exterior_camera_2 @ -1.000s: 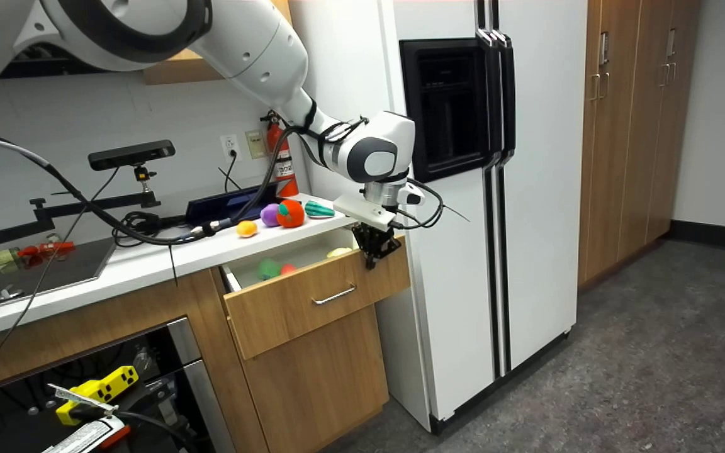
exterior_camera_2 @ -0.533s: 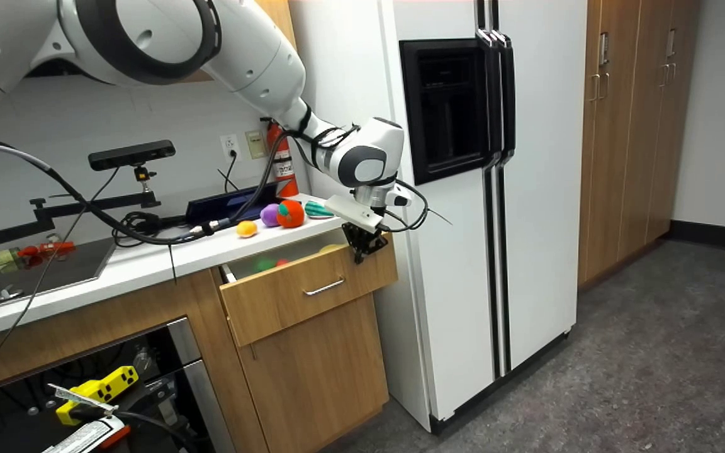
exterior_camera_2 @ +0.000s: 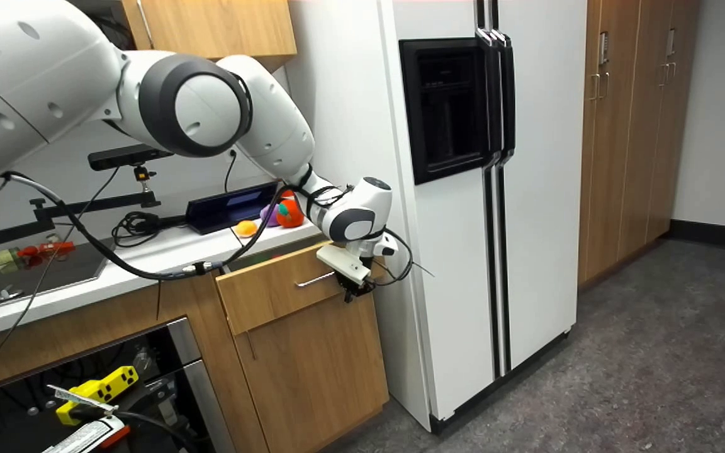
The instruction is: Close the drawer
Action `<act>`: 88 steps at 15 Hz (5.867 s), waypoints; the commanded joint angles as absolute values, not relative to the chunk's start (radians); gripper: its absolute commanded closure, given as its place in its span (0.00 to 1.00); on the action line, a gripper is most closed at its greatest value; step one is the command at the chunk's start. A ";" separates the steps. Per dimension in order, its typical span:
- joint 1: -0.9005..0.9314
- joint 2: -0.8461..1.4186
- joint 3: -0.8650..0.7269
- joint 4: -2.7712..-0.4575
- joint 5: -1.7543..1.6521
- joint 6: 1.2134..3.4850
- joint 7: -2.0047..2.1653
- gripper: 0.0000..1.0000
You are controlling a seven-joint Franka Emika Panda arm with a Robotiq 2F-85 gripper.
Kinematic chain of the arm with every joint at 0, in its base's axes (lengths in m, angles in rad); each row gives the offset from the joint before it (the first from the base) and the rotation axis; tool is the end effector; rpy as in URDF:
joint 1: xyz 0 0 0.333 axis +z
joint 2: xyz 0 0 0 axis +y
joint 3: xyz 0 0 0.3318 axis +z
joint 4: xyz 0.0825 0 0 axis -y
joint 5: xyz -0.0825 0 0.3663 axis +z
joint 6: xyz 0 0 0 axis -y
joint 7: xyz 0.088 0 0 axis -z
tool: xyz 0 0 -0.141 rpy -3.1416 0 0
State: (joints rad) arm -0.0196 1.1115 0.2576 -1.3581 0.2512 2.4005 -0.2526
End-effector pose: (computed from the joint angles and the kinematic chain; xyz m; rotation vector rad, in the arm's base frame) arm 0.6989 0.1437 0.0438 -2.7335 -0.2238 0.0643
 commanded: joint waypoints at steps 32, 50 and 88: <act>-0.005 1.161 0.308 -1.203 0.142 2.279 -0.305 1.00; -0.039 0.463 0.123 -1.988 0.046 2.380 -0.323 1.00; 0.041 -0.159 0.063 -2.531 0.003 2.458 -0.338 0.00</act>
State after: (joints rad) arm 0.0160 -0.1601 0.0884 -2.5317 0.0207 2.4310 -0.3138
